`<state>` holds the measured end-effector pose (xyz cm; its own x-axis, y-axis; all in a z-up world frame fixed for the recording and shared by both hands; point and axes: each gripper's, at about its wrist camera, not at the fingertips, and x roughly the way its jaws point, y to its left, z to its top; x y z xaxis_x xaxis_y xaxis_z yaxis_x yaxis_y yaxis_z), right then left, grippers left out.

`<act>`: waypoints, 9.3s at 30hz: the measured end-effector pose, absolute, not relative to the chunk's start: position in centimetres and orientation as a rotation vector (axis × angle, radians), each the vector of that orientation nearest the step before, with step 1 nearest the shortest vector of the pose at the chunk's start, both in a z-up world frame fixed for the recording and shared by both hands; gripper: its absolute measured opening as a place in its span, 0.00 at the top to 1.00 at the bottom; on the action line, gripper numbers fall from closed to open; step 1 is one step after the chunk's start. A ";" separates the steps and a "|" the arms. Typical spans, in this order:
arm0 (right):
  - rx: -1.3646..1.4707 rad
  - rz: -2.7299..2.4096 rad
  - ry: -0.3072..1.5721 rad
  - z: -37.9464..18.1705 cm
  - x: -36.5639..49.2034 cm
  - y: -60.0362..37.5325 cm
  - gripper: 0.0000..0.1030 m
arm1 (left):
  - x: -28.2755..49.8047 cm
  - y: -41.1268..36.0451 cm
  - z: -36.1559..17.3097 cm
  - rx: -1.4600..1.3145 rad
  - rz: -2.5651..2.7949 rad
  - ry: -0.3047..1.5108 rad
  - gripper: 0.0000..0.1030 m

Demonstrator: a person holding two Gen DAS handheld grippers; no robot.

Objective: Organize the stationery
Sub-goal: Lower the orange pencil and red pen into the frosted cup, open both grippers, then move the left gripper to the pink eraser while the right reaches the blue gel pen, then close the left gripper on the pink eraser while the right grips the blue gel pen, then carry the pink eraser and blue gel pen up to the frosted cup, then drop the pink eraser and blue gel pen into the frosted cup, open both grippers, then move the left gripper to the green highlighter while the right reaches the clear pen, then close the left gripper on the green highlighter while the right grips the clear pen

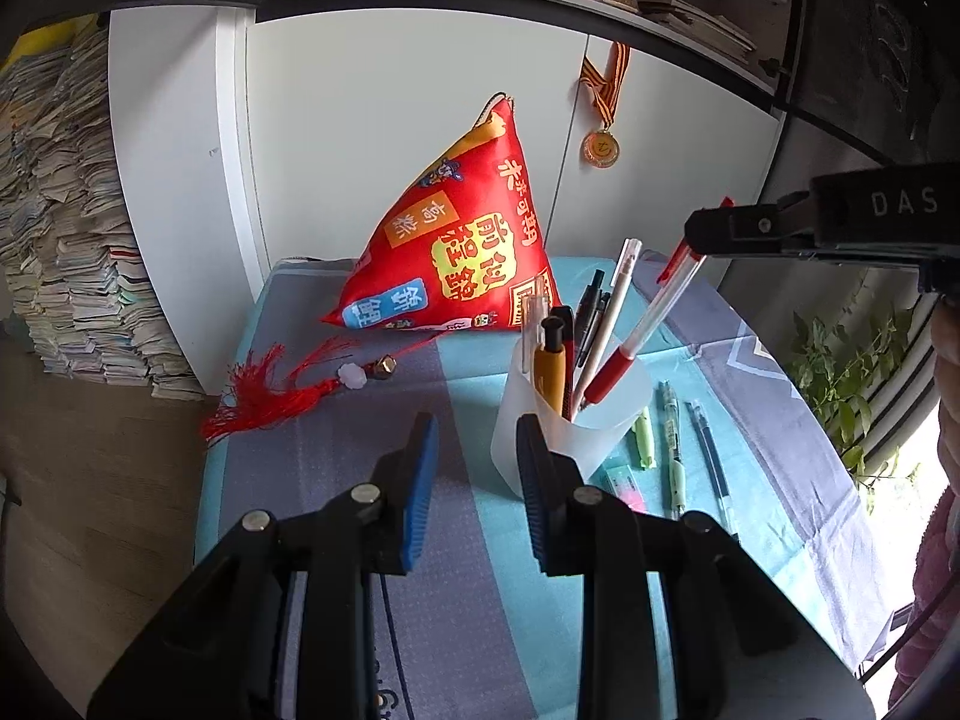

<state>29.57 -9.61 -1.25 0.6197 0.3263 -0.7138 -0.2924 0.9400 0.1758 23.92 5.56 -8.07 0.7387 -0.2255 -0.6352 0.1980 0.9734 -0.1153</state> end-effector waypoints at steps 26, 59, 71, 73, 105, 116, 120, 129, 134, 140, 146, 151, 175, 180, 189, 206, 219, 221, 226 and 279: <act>0.136 0.101 1.126 -14.8 26.6 -19.9 0.84 | 25.1 -5.6 -15.3 0.140 -0.376 0.885 0.71; -0.116 0.254 1.129 -15.4 19.5 -18.9 0.57 | 19.2 -4.0 -17.2 0.211 -0.436 0.989 0.80; -0.142 0.207 1.191 -16.9 25.7 -16.5 0.76 | 21.3 -5.8 -17.4 0.218 -0.414 0.988 0.82; -0.156 0.207 1.192 -16.9 25.7 -16.3 0.87 | 21.3 -5.7 -17.3 0.207 -0.421 0.993 0.83; -0.200 0.204 0.772 -4.0 18.2 -13.9 0.88 | 19.3 -1.6 -8.6 0.079 -0.404 0.756 0.83; -0.096 0.242 0.715 -1.4 19.5 -14.2 0.88 | 22.4 -0.1 -5.0 0.025 -0.365 0.664 0.83; -0.026 0.259 0.710 -0.4 21.0 -14.4 0.88 | 25.1 0.4 -4.2 -0.046 -0.354 0.657 0.83; 0.036 0.256 0.692 0.8 22.9 -14.4 0.88 | 28.6 -0.1 -7.1 -0.084 -0.327 0.706 0.83; 0.062 0.248 0.680 1.4 23.7 -14.6 0.88 | 28.5 0.6 -7.6 -0.096 -0.314 0.666 0.82; 0.098 0.257 0.655 2.6 24.8 -14.2 0.88 | 28.1 1.1 -7.5 -0.125 -0.335 0.627 0.81; 0.116 0.270 0.636 3.6 26.2 -13.1 0.88 | 27.8 2.1 -7.1 -0.165 -0.334 0.617 0.82; 0.115 0.289 0.634 3.4 27.1 -11.8 0.88 | 27.1 3.2 -6.3 -0.168 -0.346 0.609 0.83; 0.052 0.231 0.707 -2.5 31.1 -8.8 0.87 | 23.1 4.8 -7.3 -0.110 -0.288 0.614 0.62; 0.069 0.259 0.799 -4.4 31.3 -9.6 0.87 | 22.8 4.2 -8.1 -0.089 -0.292 0.635 0.62; 0.112 0.242 0.803 -4.3 28.8 -13.5 0.64 | 22.2 2.0 -9.6 -0.041 -0.332 0.673 0.62; 0.097 0.077 1.088 -13.5 30.3 -16.8 0.64 | 21.7 -0.4 -10.5 0.008 -0.355 0.707 0.62; 0.114 0.068 1.157 -16.7 31.5 -16.6 0.64 | 21.6 -1.5 -11.4 0.041 -0.370 0.733 0.62; 0.103 0.076 1.156 -16.8 31.4 -16.5 0.65 | 21.7 -1.8 -11.5 0.043 -0.375 0.738 0.62; 0.079 0.072 1.133 -16.3 31.1 -16.6 0.88 | 21.8 -3.0 -11.6 0.059 -0.402 0.744 0.62; 0.467 -0.043 1.166 -16.8 32.9 -25.3 0.76 | 19.6 -4.9 -17.9 0.157 -0.408 0.937 0.88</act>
<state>32.95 -25.34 -16.84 0.4043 0.2056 -0.8912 0.2710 0.9037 0.3314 19.62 -4.86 -17.85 0.5230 -0.2717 -0.8079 0.4066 0.9126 -0.0438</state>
